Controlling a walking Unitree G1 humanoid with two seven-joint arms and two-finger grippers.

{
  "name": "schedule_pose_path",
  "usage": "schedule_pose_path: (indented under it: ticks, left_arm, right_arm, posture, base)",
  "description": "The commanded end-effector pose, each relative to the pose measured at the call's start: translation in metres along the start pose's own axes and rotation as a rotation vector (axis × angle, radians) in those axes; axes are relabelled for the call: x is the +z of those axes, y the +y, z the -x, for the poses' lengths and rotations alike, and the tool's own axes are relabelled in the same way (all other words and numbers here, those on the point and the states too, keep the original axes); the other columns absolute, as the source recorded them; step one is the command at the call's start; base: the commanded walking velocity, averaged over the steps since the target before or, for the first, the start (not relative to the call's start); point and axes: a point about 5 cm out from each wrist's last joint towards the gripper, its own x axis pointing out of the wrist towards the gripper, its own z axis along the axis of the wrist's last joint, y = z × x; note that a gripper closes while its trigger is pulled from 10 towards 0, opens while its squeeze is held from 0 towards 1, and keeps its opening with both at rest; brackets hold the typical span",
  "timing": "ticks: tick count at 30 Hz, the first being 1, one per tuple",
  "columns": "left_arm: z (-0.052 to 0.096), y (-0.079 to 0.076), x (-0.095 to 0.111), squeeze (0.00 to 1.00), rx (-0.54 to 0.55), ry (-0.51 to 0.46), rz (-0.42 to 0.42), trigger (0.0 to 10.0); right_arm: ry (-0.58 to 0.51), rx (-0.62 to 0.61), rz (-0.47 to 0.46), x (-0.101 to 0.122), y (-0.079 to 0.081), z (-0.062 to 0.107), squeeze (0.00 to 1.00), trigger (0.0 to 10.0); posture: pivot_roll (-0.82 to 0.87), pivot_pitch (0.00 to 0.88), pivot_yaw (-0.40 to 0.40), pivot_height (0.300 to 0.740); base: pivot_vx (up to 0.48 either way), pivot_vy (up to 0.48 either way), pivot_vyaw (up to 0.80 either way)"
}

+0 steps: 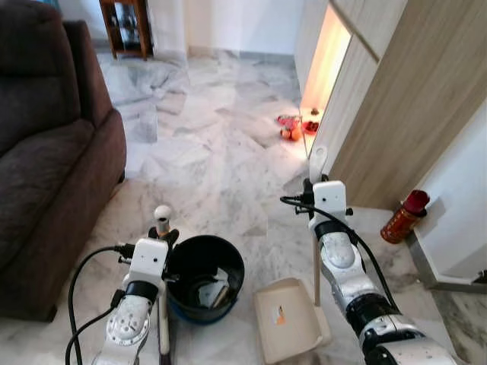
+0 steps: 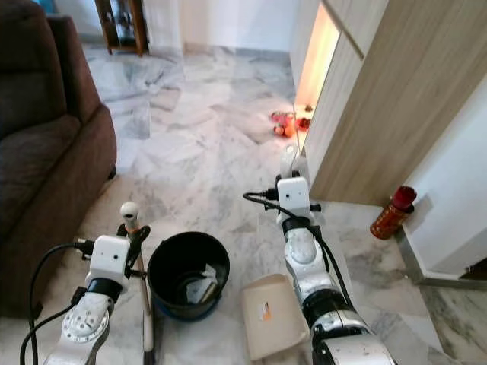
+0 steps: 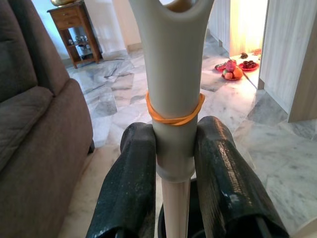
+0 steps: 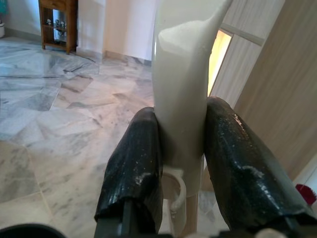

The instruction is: Sweep floor

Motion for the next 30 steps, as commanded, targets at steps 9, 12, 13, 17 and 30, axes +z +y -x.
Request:
schedule_pose_path:
  ticks: [9, 12, 13, 17, 30]
  left_arm:
    - [-0.0024, 0.0039, 0.0088, 0.0, 0.002, -0.047, -0.005, 10.0]
    - [-0.0024, 0.0039, 0.0083, 0.0, 0.001, -0.046, -0.006, 10.0]
    - [-0.0024, 0.0039, 0.0083, 0.0, 0.001, -0.046, -0.006, 10.0]
    - [-0.0018, 0.0037, 0.0077, 0.0, 0.001, -0.044, -0.005, 10.0]
    - [-0.0021, 0.0029, 0.0082, 0.0, 0.0, -0.046, -0.006, 10.0]
  right_arm:
    - [-0.039, -0.013, -0.006, 0.0084, -0.0026, -0.0042, 0.0, 10.0]
    - [-0.039, -0.015, -0.006, 0.0087, -0.0031, -0.0045, 0.0, 10.0]
    - [-0.039, -0.015, -0.006, 0.0087, -0.0031, -0.0045, 0.0, 10.0]
    - [-0.041, -0.015, -0.007, 0.009, -0.0035, -0.0049, 0.0, 10.0]
    - [-0.039, -0.008, -0.014, 0.0084, -0.0011, -0.0042, 0.0, 10.0]
  posture:
    - [0.09, 0.008, -0.058, 0.74]
    - [0.09, 0.009, -0.058, 0.74]
    - [0.09, 0.009, -0.058, 0.74]
    - [0.1, 0.008, -0.06, 0.74]
    - [0.1, 0.0, -0.064, 0.74]
  base:
    - [-0.278, 0.0, 0.0]
    - [-0.28, 0.0, 0.0]
    - [-0.281, 0.0, 0.0]
    - [-0.279, 0.0, 0.0]
    - [-0.235, 0.0, 0.0]
